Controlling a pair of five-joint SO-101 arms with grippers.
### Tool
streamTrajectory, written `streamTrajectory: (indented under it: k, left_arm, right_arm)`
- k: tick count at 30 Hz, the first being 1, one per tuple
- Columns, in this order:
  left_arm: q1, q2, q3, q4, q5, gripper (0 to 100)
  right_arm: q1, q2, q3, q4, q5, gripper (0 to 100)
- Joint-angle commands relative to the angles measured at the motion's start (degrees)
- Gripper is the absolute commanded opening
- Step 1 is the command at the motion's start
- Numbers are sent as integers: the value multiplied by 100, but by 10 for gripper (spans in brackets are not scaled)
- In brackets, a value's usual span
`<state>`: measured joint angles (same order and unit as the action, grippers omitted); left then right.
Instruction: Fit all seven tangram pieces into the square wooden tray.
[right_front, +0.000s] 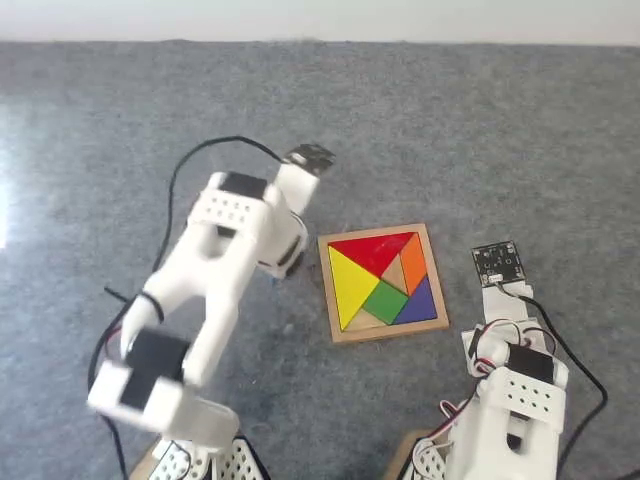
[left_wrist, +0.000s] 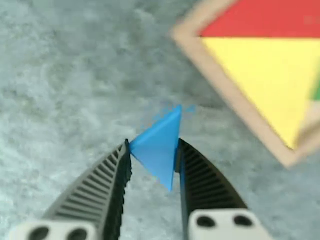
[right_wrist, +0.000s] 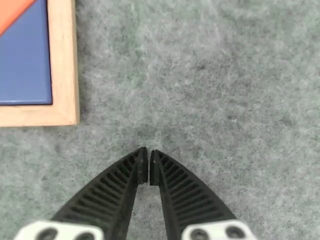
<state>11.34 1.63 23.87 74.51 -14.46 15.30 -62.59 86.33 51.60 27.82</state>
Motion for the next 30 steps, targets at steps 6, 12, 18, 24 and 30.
streamTrajectory:
  k: [6,12,18,24,30]
  left_arm:
    - [1820,-1266,971,-185,-149,72]
    - [2303,-949,1112,-607,-149,72]
    - [2664,-527,1112,-914,-149,72]
    - [2778,-413,936,-941,-114,73]
    - [2769,-220,892,-1143,-123,73]
  right_arm:
    - [40,-136,-26,48,-62,31]
    - [40,-136,-26,57,-44,31]
    - [40,-136,-26,57,-26,31]
    - [40,-136,-26,57,-26,31]
    - [40,-136,-26,57,-26,31]
